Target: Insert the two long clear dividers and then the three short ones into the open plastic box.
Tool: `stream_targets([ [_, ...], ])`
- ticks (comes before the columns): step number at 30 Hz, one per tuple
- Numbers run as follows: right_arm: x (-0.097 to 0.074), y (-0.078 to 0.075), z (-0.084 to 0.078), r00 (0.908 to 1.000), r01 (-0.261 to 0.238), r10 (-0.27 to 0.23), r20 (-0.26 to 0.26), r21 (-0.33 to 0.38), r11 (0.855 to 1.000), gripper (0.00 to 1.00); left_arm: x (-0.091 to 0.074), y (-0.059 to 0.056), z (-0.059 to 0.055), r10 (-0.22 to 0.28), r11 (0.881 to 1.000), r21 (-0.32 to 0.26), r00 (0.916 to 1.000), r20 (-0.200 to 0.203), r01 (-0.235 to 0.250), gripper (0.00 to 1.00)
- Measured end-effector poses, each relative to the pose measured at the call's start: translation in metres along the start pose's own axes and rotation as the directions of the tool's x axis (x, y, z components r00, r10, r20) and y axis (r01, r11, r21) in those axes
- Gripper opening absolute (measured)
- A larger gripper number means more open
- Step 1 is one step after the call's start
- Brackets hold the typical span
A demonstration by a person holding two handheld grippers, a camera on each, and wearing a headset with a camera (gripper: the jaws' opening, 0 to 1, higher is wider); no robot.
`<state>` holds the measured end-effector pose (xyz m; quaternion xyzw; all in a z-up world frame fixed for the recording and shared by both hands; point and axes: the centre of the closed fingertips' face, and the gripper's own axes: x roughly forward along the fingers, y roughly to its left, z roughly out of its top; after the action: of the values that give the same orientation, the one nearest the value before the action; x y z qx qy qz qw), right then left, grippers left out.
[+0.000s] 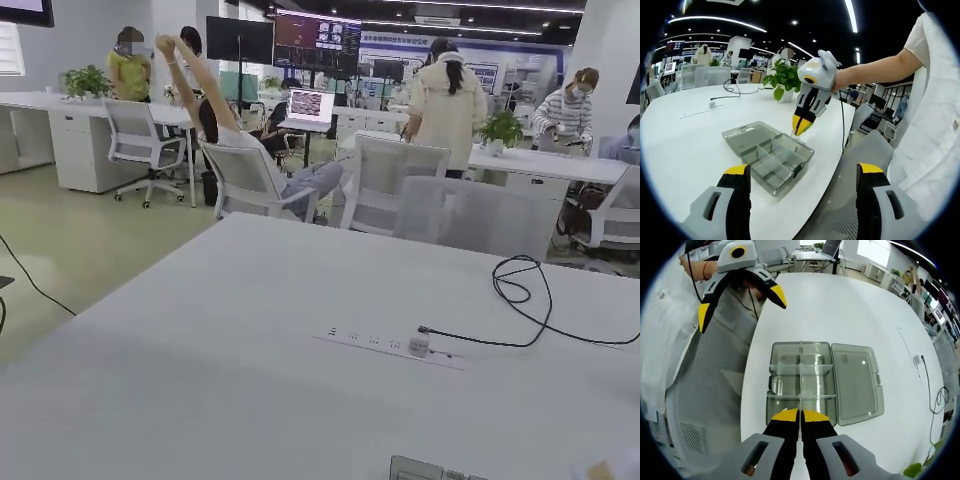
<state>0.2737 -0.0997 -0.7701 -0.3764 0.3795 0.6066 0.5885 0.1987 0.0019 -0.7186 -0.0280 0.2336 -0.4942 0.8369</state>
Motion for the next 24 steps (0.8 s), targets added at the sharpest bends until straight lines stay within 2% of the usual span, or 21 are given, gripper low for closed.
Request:
stream_targets([
  [10, 0.010, -0.001, -0.005, 0.9995, -0.031, 0.031, -0.008, 0.034, 0.999, 0.03, 0.001, 0.000, -0.001, -0.003, 1.000, -0.006, 1.0000, 0.002, 0.003, 0.87],
  [16, 0.012, 0.000, -0.006, 0.9994, -0.036, 0.036, -0.002, 0.008, 0.999, 0.03, 0.000, 0.002, 0.000, 0.004, 1.000, -0.009, 0.9999, 0.014, -0.004, 0.87],
  [24, 0.019, 0.000, -0.008, 0.9994, -0.033, 0.033, 0.005, 0.008, 0.999, 0.03, 0.000, 0.002, -0.002, 0.003, 1.000, -0.008, 1.0000, 0.008, -0.003, 0.88],
])
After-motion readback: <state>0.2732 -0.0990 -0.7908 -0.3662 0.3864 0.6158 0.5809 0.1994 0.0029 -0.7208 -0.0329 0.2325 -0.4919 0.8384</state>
